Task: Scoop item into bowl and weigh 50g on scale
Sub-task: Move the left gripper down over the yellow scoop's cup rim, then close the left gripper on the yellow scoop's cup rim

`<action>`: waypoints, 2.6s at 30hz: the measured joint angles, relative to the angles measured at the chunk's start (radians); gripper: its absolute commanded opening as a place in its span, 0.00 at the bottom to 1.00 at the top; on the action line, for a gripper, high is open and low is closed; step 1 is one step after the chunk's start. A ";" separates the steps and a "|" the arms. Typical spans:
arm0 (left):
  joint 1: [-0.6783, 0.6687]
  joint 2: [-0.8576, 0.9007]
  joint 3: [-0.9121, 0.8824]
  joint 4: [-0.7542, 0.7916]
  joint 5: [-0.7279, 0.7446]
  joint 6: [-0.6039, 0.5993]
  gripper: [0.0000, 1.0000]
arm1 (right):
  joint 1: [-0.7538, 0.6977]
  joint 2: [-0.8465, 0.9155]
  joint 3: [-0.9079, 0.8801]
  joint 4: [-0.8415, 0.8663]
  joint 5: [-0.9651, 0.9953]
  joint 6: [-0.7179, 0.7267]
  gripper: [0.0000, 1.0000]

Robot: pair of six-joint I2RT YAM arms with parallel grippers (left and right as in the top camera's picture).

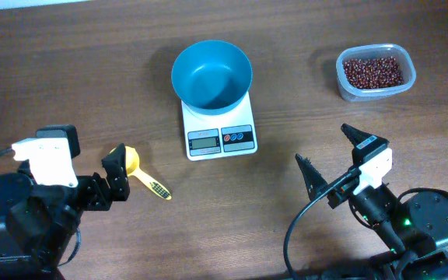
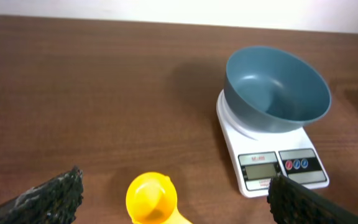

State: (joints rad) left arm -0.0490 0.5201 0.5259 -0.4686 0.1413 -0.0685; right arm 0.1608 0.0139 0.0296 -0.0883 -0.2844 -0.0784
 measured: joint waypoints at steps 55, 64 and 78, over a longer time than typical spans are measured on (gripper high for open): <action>0.000 0.581 0.447 -0.571 -0.018 -0.337 0.99 | 0.000 0.000 0.000 0.000 0.000 0.000 0.99; 0.000 0.765 0.447 -0.546 -0.018 -0.401 0.99 | 0.000 0.000 0.000 0.000 0.000 0.000 0.99; 0.000 1.064 0.448 -0.385 -0.109 -0.650 0.61 | 0.000 0.000 0.000 0.000 0.000 0.000 0.99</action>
State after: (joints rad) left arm -0.0494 1.5845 0.9737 -0.8539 0.0322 -0.7185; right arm 0.1608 0.0139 0.0296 -0.0883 -0.2840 -0.0788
